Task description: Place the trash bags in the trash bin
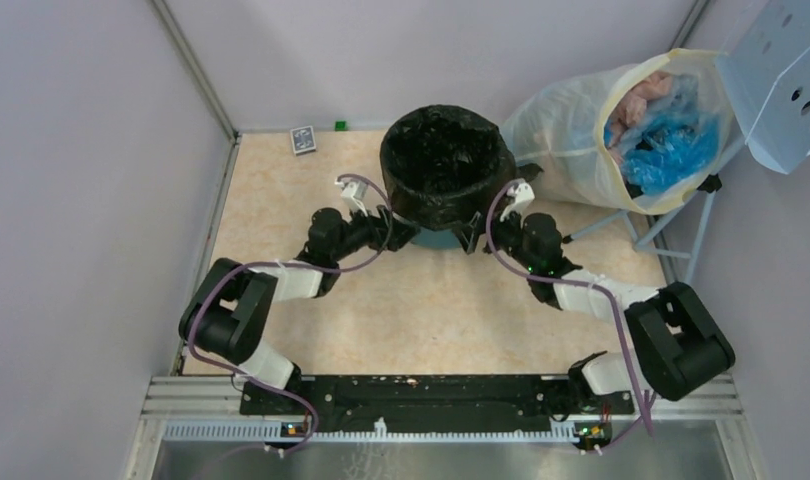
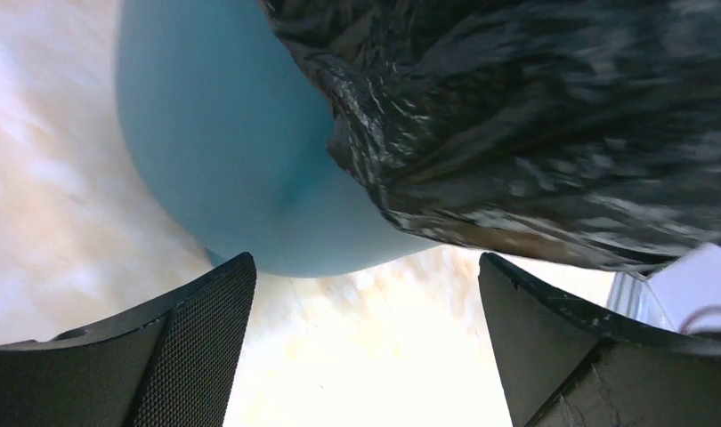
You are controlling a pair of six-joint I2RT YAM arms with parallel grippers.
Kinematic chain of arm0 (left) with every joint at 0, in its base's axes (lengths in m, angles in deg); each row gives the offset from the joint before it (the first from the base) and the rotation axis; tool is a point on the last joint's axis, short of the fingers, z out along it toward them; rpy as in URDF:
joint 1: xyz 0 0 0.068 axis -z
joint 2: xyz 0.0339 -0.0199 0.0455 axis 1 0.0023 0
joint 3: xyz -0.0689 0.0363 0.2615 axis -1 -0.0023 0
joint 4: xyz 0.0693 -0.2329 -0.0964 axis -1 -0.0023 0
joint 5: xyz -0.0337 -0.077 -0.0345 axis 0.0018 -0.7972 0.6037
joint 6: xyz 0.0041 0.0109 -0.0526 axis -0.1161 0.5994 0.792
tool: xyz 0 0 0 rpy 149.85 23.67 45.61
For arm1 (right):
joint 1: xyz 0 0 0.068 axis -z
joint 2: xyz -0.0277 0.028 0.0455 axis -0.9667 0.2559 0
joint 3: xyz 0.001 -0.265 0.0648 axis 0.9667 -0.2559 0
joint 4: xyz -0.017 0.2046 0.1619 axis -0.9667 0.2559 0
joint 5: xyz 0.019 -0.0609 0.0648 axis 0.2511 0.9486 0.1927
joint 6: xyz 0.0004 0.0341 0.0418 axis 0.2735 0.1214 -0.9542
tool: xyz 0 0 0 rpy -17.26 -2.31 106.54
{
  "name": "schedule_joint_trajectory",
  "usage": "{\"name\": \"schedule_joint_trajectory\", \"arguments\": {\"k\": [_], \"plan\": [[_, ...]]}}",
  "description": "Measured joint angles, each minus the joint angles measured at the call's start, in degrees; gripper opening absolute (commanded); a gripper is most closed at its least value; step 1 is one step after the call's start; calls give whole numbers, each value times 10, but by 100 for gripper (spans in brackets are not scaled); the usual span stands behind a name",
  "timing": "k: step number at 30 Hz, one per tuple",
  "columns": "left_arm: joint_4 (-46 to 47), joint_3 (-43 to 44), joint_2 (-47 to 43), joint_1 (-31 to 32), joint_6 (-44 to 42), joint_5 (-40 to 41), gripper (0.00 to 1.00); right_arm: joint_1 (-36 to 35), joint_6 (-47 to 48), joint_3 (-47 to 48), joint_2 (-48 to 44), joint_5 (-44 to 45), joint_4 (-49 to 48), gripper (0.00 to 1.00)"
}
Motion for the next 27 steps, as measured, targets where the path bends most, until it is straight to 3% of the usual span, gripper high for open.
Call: {"name": "schedule_joint_trajectory", "arguments": {"k": [5,11,16,20,21,25,27], "plan": [[32,28,12,-82,25,-33,99,29,1,80,35,-30,-10,88],[-30,-33,-65,-109,36,-11,99,30,17,7,-38,-10,10,88],[-107,-109,-237,-106,10,65,99,58,22,-89,-190,61,85,89],[-150,-127,-362,-99,-47,146,99,119,15,-101,-285,128,125,86],[-152,-130,-380,-97,-62,163,99,131,13,-101,-295,147,127,85],[-141,-158,-416,-96,-129,235,99,174,18,-103,-286,224,112,97],[-134,-172,-409,-96,-162,264,99,184,41,-115,-260,257,74,99]]}}
